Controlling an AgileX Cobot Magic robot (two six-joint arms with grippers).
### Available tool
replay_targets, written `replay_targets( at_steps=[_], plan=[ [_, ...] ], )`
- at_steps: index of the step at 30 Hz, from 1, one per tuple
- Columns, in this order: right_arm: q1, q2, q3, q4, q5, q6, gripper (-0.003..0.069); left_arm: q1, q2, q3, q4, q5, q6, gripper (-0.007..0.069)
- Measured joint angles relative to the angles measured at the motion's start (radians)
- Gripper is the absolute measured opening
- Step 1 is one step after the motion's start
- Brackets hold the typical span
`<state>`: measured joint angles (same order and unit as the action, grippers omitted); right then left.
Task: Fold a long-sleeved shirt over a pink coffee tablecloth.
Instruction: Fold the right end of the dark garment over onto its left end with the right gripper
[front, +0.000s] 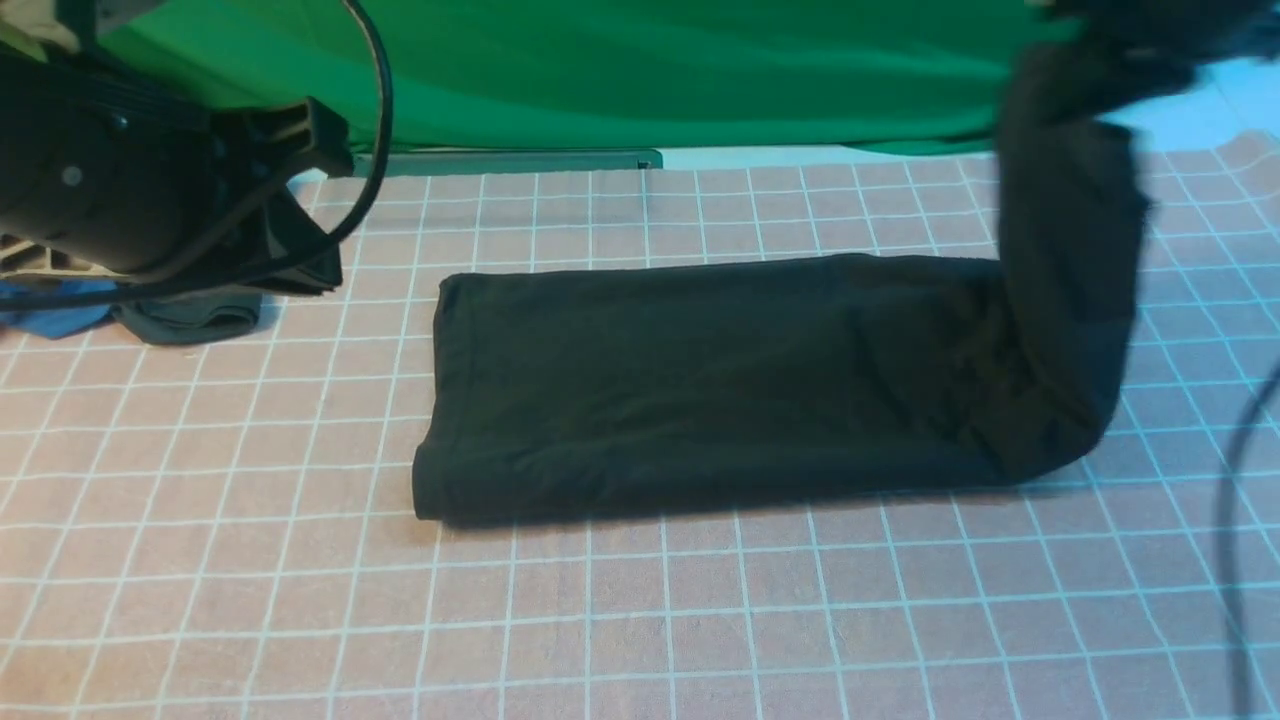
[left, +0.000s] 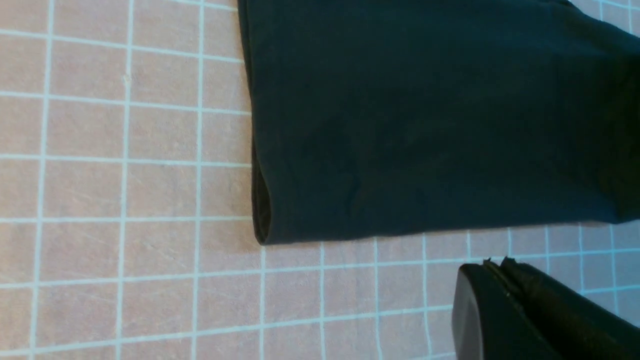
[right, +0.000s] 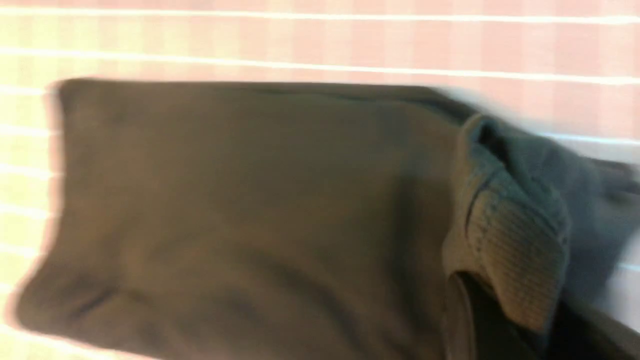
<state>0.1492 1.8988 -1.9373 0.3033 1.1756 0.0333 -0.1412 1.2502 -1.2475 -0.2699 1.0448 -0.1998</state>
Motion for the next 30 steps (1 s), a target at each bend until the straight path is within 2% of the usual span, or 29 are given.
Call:
replay_targets(
  at_steps=[2, 3, 5, 13, 19, 26, 28, 30],
  plan=[
    [0.084, 0.001, 0.000, 0.010, -0.042, 0.025, 0.0122, 0.000, 0.000, 0.000, -0.011, 0.000, 0.000, 0.0013],
    [0.084, 0.001, 0.000, 0.011, -0.047, 0.027, 0.0122, 0.000, 0.000, 0.000, -0.014, 0.001, 0.000, 0.0013],
    [0.189, 0.019, -0.001, 0.024, -0.116, 0.079, 0.0122, 0.000, 0.000, 0.000, -0.028, 0.001, 0.000, 0.0013],
    [0.396, 0.147, -0.001, 0.076, -0.348, 0.153, 0.0122, 0.000, 0.000, 0.000, -0.052, 0.001, 0.008, 0.0013],
    [0.465, 0.239, -0.001, 0.134, -0.455, 0.158, 0.0122, 0.000, 0.000, 0.000, -0.052, 0.001, 0.024, 0.0013],
    [0.491, 0.343, -0.001, 0.191, -0.553, 0.169, 0.0122, 0.000, 0.000, 0.000, -0.052, 0.001, 0.032, 0.0013],
    [0.498, 0.366, -0.001, 0.223, -0.591, 0.171, 0.0143, 0.000, 0.000, 0.000, -0.052, 0.001, 0.032, 0.0013],
    [0.505, 0.386, -0.001, 0.260, -0.630, 0.172, 0.0206, 0.000, 0.000, 0.000, -0.052, 0.001, 0.032, 0.0013]
  ],
)
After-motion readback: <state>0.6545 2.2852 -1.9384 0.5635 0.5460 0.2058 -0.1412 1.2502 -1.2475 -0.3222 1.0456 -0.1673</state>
